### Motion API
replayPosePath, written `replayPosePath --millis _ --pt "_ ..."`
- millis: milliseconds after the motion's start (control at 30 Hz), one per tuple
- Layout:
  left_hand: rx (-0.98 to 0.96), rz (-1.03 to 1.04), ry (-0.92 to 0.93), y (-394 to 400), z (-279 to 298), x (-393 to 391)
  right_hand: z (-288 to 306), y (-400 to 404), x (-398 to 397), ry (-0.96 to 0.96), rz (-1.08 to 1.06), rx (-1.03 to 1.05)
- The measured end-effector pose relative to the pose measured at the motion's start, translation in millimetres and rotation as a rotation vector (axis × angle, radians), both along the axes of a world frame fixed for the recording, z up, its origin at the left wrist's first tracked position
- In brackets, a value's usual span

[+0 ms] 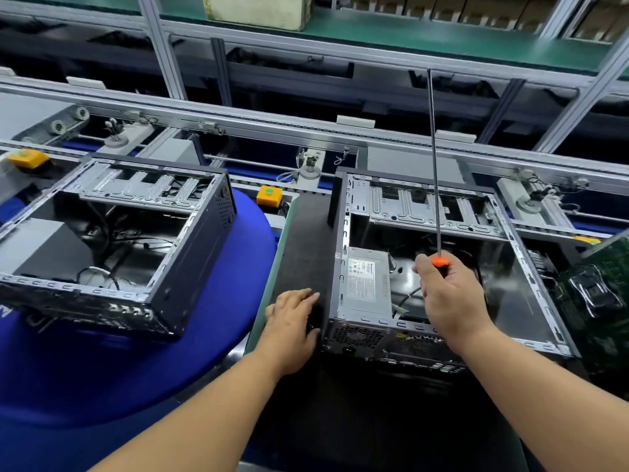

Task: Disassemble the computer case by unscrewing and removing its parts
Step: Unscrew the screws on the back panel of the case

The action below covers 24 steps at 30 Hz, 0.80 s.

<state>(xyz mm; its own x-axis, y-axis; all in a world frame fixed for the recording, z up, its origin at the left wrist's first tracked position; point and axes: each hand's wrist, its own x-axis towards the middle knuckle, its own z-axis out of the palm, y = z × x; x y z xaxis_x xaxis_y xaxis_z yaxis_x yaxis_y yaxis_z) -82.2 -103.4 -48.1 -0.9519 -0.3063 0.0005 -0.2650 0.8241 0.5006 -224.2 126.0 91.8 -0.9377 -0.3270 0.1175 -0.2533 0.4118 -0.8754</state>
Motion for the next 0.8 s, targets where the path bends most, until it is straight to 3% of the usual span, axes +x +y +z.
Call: replayPosePath --millis 133,367,667,800 --pt "-0.122 -0.061 -0.029 -7 1 -15 -1 -1 0 -0.007 -0.012 -0.001" --pt "-0.091 -0.031 0.208 -7 -11 -5 -1 0 0 -0.027 -0.018 -0.01" --pt "0.004 0.03 0.095 0 4 -1 0 0 0 -0.011 -0.022 0.019" --pt "0.015 -0.007 -0.043 -8 16 7 -2 -1 -1 -0.003 -0.029 0.018"
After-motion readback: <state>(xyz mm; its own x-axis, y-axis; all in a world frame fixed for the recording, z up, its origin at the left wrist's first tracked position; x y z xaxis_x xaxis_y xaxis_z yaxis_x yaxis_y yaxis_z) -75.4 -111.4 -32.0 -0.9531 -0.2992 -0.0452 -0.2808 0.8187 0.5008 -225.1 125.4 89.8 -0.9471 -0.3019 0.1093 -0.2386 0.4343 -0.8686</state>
